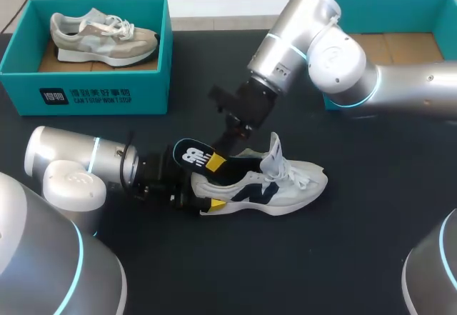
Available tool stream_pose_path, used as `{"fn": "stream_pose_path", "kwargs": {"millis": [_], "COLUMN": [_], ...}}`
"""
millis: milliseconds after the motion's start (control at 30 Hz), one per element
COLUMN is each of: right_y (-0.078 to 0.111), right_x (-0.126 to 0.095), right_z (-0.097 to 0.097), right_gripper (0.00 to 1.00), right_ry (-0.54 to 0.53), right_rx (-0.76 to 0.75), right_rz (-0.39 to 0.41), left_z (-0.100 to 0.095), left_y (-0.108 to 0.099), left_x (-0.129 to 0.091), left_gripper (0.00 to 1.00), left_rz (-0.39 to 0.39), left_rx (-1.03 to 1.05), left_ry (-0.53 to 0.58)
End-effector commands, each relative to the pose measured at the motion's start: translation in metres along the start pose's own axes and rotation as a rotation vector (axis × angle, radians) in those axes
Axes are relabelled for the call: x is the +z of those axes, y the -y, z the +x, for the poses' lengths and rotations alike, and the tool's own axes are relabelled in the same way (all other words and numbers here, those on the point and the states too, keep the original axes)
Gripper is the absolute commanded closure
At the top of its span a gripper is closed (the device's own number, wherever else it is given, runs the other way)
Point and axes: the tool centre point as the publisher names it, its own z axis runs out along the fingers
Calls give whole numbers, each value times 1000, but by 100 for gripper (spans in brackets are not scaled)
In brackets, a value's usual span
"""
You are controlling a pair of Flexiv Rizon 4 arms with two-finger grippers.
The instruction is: Take the shoe out of the shoebox, open the shoe tongue, remove and reinsert the insole, then place the shoe into the shoebox
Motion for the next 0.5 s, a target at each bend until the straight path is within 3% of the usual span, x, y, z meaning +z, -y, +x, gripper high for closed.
{"fn": "stream_pose_path", "kwargs": {"millis": [33,267,500], "right_y": [-3,-13,-50], "right_x": [2,-11,-42], "right_z": [-1,6,29], "right_gripper": [100,100,100], "right_ry": [-8,-30,22], "right_rx": [-15,-6,-24], "right_rz": [2,-28,-206], "left_z": [0,0,0], "left_y": [-5,-5,-5], "left_x": [1,1,1], "left_gripper": [100,100,100], "left_rz": [-2,-2,-2], "left_rx": [-1,-1,-1], "left_ry": [0,0,0]}}
